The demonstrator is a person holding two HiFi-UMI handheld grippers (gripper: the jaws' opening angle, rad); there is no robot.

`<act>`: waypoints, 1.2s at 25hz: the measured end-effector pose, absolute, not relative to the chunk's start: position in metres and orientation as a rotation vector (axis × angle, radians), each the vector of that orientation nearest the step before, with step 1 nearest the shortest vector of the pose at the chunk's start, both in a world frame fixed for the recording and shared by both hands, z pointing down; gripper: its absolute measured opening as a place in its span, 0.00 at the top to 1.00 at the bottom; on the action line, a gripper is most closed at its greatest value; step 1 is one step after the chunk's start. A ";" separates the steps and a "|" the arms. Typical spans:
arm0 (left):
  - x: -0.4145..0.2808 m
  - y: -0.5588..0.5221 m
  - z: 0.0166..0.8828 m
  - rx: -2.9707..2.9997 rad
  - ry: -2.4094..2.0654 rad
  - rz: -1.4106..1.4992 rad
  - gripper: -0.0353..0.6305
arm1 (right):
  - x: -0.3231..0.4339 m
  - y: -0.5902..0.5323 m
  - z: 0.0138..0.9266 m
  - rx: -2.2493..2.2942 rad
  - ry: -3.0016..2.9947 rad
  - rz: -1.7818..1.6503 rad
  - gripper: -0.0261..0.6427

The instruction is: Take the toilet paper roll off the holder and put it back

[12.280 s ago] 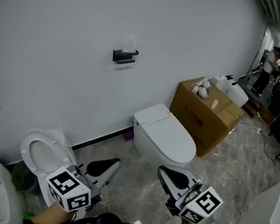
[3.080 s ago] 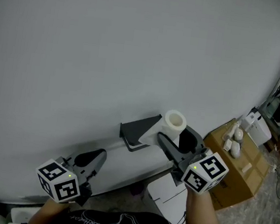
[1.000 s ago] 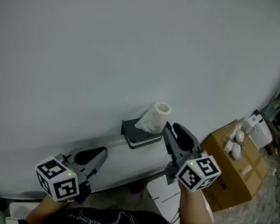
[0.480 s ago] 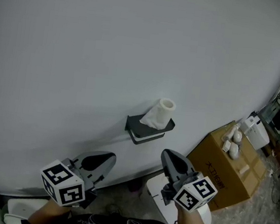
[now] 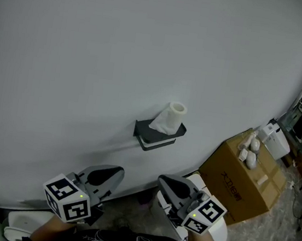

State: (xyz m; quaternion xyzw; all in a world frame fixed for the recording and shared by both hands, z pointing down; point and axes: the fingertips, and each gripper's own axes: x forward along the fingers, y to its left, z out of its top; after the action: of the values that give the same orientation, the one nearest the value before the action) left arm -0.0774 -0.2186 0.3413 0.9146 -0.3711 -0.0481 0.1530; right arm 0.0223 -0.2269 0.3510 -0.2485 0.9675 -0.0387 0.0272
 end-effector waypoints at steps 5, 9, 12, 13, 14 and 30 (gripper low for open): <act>-0.078 -0.217 0.345 2.619 -1.076 -0.135 0.94 | 0.029 -0.230 0.359 -0.812 2.966 -0.159 0.96; -0.080 -0.216 0.348 2.607 -1.079 -0.134 0.94 | 0.036 -0.233 0.358 -0.827 2.920 -0.211 0.96; -0.080 -0.214 0.349 2.604 -1.077 -0.132 0.94 | 0.037 -0.232 0.358 -0.833 2.914 -0.224 0.96; -0.079 -0.213 0.349 2.604 -1.074 -0.133 0.94 | 0.037 -0.231 0.358 -0.834 2.911 -0.229 0.96; -0.079 -0.213 0.349 2.603 -1.071 -0.134 0.94 | 0.037 -0.231 0.359 -0.834 2.911 -0.234 0.96; -0.083 -0.206 0.355 2.589 -1.076 -0.132 0.94 | 0.030 -0.222 0.367 -0.815 2.935 -0.247 0.96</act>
State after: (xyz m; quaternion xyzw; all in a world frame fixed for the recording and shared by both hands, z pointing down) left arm -0.0826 -0.2058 0.3551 0.9095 -0.3780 -0.0463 0.1666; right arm 0.0298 -0.2224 0.3669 -0.2664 0.9595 -0.0808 0.0430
